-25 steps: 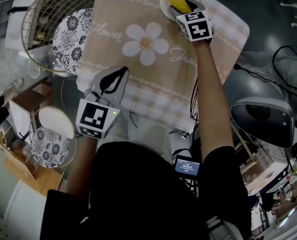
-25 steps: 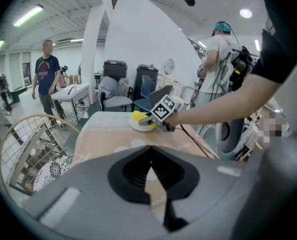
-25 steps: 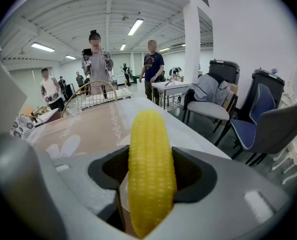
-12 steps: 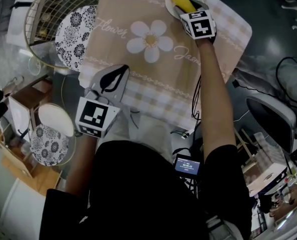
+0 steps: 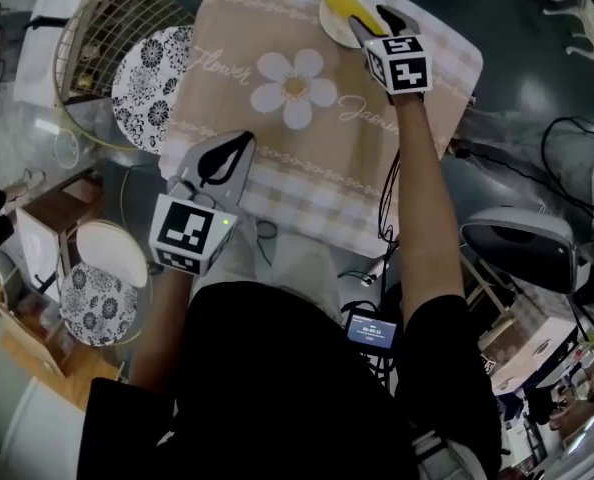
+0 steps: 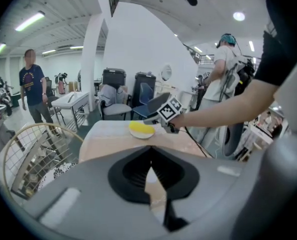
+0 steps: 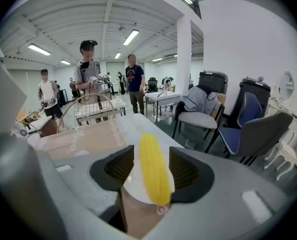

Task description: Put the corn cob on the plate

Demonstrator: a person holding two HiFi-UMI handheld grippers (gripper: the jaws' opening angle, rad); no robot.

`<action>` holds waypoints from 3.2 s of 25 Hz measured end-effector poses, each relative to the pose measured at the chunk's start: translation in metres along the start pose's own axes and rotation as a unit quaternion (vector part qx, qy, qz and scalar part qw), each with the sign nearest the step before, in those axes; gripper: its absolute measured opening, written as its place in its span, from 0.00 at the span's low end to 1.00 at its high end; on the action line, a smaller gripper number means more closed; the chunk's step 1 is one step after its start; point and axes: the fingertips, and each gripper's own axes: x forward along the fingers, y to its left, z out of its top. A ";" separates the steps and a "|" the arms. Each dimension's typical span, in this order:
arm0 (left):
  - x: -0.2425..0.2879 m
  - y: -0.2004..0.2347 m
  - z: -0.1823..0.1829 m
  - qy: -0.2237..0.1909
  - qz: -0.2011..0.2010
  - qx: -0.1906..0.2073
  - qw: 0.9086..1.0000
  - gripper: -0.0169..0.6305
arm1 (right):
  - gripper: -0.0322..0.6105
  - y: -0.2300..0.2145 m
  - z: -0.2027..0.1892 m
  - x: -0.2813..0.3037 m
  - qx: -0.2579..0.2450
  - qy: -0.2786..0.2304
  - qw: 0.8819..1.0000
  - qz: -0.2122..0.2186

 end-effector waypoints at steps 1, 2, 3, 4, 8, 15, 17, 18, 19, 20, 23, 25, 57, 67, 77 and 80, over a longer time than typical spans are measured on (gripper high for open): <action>-0.003 -0.001 0.005 -0.005 -0.001 0.004 1.000 0.04 | 0.39 0.001 0.004 -0.009 0.005 -0.008 1.000 -0.003; -0.006 -0.001 0.009 -0.009 -0.002 0.007 1.000 0.04 | 0.38 0.003 0.008 -0.018 0.010 -0.016 1.000 -0.006; -0.010 -0.002 0.013 -0.013 -0.003 0.010 1.000 0.04 | 0.37 0.006 0.013 -0.028 0.013 -0.023 1.000 -0.008; -0.014 -0.002 0.017 -0.016 -0.004 0.013 1.000 0.04 | 0.36 0.009 0.017 -0.038 0.014 -0.030 0.999 -0.012; -0.032 -0.006 0.036 -0.043 -0.014 0.029 0.999 0.04 | 0.33 0.024 0.035 -0.078 0.014 -0.050 0.998 -0.024; -0.050 -0.013 0.057 -0.080 -0.023 0.057 0.995 0.04 | 0.24 0.049 0.055 -0.144 0.030 -0.102 0.993 -0.045; -0.057 -0.014 0.064 -0.094 -0.022 0.062 0.993 0.04 | 0.22 0.060 0.062 -0.163 0.035 -0.118 0.991 -0.048; -0.061 -0.015 0.068 -0.101 -0.022 0.064 0.993 0.04 | 0.21 0.066 0.066 -0.173 0.037 -0.126 0.990 -0.050; -0.065 -0.015 0.072 -0.109 -0.023 0.067 0.992 0.04 | 0.21 0.072 0.070 -0.183 0.037 -0.134 0.989 -0.051; -0.069 -0.016 0.077 -0.116 -0.025 0.070 0.990 0.04 | 0.20 0.078 0.075 -0.193 0.037 -0.142 0.988 -0.054; -0.081 -0.019 0.088 -0.134 -0.032 0.080 0.987 0.04 | 0.18 0.097 0.090 -0.221 0.033 -0.166 0.984 -0.062; -0.089 -0.023 0.093 -0.144 -0.037 0.085 0.985 0.04 | 0.17 0.109 0.099 -0.238 0.029 -0.179 0.981 -0.067; -0.179 -0.056 0.109 -0.229 -0.118 0.139 0.956 0.04 | 0.05 0.257 0.153 -0.386 0.025 -0.289 0.943 -0.165; -0.199 -0.062 0.104 -0.242 -0.123 0.158 0.950 0.04 | 0.05 0.286 0.156 -0.401 0.030 -0.319 0.933 -0.166; -0.214 -0.096 0.119 -0.264 -0.115 0.174 0.942 0.04 | 0.05 0.291 0.165 -0.437 0.016 -0.351 0.923 -0.154; -0.219 -0.106 0.120 -0.266 -0.111 0.172 0.942 0.04 | 0.05 0.294 0.163 -0.447 0.015 -0.353 0.924 -0.147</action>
